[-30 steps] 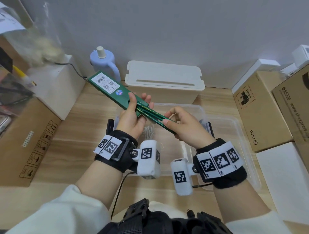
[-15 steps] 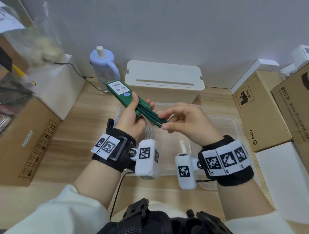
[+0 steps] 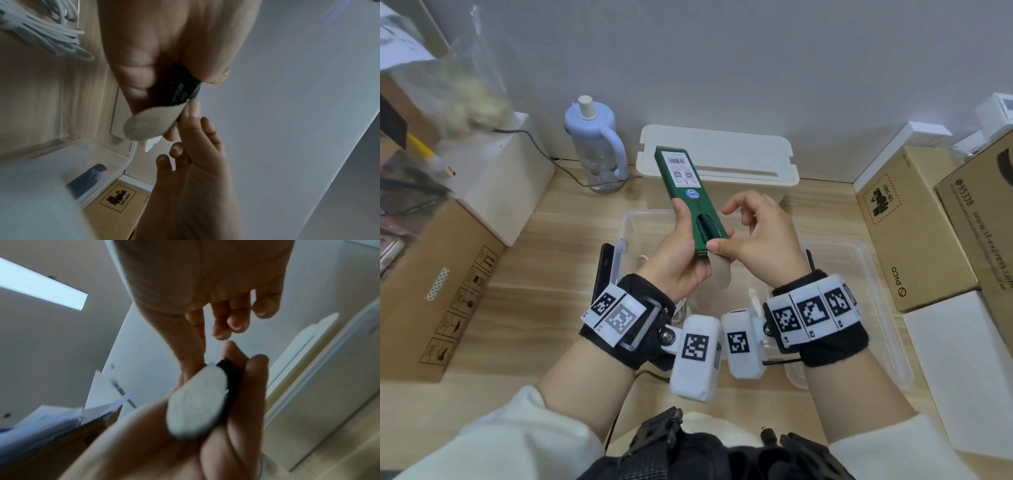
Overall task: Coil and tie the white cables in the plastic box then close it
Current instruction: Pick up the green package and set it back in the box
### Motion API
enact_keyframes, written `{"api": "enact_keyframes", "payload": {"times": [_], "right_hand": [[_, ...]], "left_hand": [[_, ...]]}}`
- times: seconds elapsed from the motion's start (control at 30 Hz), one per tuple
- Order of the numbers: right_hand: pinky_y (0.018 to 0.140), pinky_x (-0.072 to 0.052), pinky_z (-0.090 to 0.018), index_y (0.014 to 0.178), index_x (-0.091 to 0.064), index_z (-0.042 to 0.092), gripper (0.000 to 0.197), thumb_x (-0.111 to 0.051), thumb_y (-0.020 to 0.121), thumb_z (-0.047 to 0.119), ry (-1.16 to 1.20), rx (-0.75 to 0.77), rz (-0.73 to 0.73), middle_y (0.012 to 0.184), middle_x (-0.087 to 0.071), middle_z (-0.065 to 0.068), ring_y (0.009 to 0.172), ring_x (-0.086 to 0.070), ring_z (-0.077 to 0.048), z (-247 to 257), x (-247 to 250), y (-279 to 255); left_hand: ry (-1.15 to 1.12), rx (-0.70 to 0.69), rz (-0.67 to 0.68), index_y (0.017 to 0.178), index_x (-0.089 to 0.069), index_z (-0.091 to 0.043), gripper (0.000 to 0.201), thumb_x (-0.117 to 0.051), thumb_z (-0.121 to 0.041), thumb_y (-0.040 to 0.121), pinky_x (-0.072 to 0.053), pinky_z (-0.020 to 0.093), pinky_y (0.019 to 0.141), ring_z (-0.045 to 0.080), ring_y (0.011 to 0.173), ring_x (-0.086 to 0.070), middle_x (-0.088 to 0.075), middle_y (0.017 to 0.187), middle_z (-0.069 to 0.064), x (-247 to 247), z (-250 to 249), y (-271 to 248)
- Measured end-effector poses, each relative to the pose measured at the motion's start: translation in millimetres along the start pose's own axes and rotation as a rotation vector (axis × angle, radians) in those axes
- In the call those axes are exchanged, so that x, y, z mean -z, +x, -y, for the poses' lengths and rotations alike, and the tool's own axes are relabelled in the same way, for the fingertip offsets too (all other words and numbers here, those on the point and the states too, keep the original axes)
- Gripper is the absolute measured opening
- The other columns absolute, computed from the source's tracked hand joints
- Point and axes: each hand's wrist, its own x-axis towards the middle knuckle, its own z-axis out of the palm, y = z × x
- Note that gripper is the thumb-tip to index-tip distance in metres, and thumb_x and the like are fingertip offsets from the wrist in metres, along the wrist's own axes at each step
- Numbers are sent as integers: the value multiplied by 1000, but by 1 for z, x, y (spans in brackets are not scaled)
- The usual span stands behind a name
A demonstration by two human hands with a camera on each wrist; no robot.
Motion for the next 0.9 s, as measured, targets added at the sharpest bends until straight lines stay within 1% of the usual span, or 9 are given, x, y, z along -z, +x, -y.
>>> {"api": "enact_keyframes", "payload": {"times": [0.1,0.17,0.23,0.4,0.53,0.63,0.7,0.8,0.9], "right_hand": [[54,-45,-25,87,-46,30,48,-77,63,2,278,-210,176,78,-38,6,64,-43,-6,-1,0,3],[41,-43,-20,100,-41,21,48,-68,72,-6,477,-368,254,77,-46,5,56,-54,-7,-1,-2,4],[37,-42,-18,111,-35,17,47,-64,78,-3,558,-413,281,77,-51,3,59,-57,-9,-3,-4,3],[53,-45,-12,105,-48,24,27,-57,87,7,453,-174,220,78,-46,4,53,-53,2,-9,10,2],[81,-45,-21,94,-59,37,44,-64,70,1,371,-26,317,101,-52,3,76,-51,-7,-10,26,-1],[82,-46,-31,100,-57,45,54,-67,62,7,314,-18,417,114,-50,-4,92,-51,-7,-6,26,-7],[83,-47,-24,109,-50,44,59,-73,69,7,292,-32,375,119,-45,-4,87,-51,-6,-6,19,-7],[59,-49,-12,121,-40,33,54,-61,82,1,392,-147,259,117,-42,-4,73,-52,-5,-7,11,-5],[50,-51,-19,127,-32,31,61,-54,84,-5,498,-301,268,112,-49,-2,85,-58,-10,-14,10,-3]], "left_hand": [[45,19,47,133,-42,-11,76,-10,-64,87,-59,31,67,18,75,-66,-64,88,10,2,2,-2],[83,16,84,119,-52,-15,68,-10,-61,90,-57,36,74,19,81,-70,-72,90,6,1,4,-4],[111,17,107,109,-56,-17,64,-11,-58,92,-57,36,75,18,82,-71,-74,89,3,2,6,-5],[68,11,97,121,-49,-12,65,-13,-59,92,-59,33,68,18,72,-70,-72,88,10,8,-4,-2],[48,-7,73,126,-45,-5,75,-12,-62,90,-58,32,61,20,66,-68,-64,83,11,11,-8,2],[21,-22,75,118,-50,-1,79,-10,-63,89,-59,32,64,19,67,-67,-61,87,12,13,-6,3],[74,-22,104,125,-46,-7,75,-11,-62,90,-59,32,67,19,74,-69,-66,89,11,13,-4,1],[226,7,165,124,-47,-25,58,-13,-59,91,-58,27,71,17,84,-71,-71,98,4,7,4,-3],[293,46,178,130,-44,-28,52,-23,-56,91,-57,22,63,19,81,-72,-65,115,4,3,13,-4]]}}
